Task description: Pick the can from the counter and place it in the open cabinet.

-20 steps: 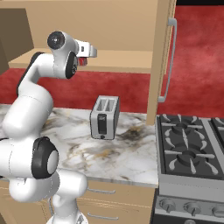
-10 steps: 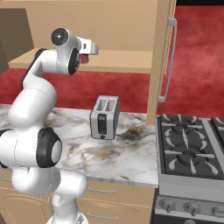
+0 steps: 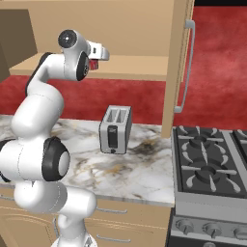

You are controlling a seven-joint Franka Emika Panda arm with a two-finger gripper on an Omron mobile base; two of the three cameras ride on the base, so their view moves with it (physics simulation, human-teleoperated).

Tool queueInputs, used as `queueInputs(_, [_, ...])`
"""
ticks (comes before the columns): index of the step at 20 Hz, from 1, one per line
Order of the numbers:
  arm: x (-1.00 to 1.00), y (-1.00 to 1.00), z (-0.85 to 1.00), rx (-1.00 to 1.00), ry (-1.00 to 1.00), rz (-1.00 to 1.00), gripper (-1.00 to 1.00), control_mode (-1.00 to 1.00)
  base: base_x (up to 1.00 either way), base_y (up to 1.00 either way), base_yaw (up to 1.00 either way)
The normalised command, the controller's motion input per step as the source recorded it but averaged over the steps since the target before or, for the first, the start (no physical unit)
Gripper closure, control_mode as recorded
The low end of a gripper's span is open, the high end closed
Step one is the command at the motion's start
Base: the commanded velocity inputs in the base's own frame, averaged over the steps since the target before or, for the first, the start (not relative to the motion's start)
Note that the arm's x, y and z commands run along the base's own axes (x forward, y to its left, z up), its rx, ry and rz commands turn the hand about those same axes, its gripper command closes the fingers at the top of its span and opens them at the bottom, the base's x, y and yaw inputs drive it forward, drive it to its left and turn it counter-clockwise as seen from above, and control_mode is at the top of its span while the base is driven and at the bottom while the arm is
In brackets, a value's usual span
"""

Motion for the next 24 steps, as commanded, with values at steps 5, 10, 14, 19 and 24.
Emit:
queueInputs(5, [0.00,0.00,-0.28,0.00,0.00,0.00,1.00,-1.00,0.00,0.00,0.00])
queueInputs(10, [0.00,0.00,-0.03,0.00,0.00,0.00,1.00,-1.00,0.00,0.00,0.00])
queueInputs(14, [0.00,0.00,0.00,0.00,0.00,0.00,1.00,-1.00,0.00,0.00,0.00])
queueInputs(19, [0.00,0.00,0.00,0.00,0.00,0.00,-1.00,-1.00,0.00,0.00,0.00])
queueInputs(24, [0.00,0.00,0.00,0.00,0.00,0.00,-1.00,-1.00,0.00,0.00,0.00])
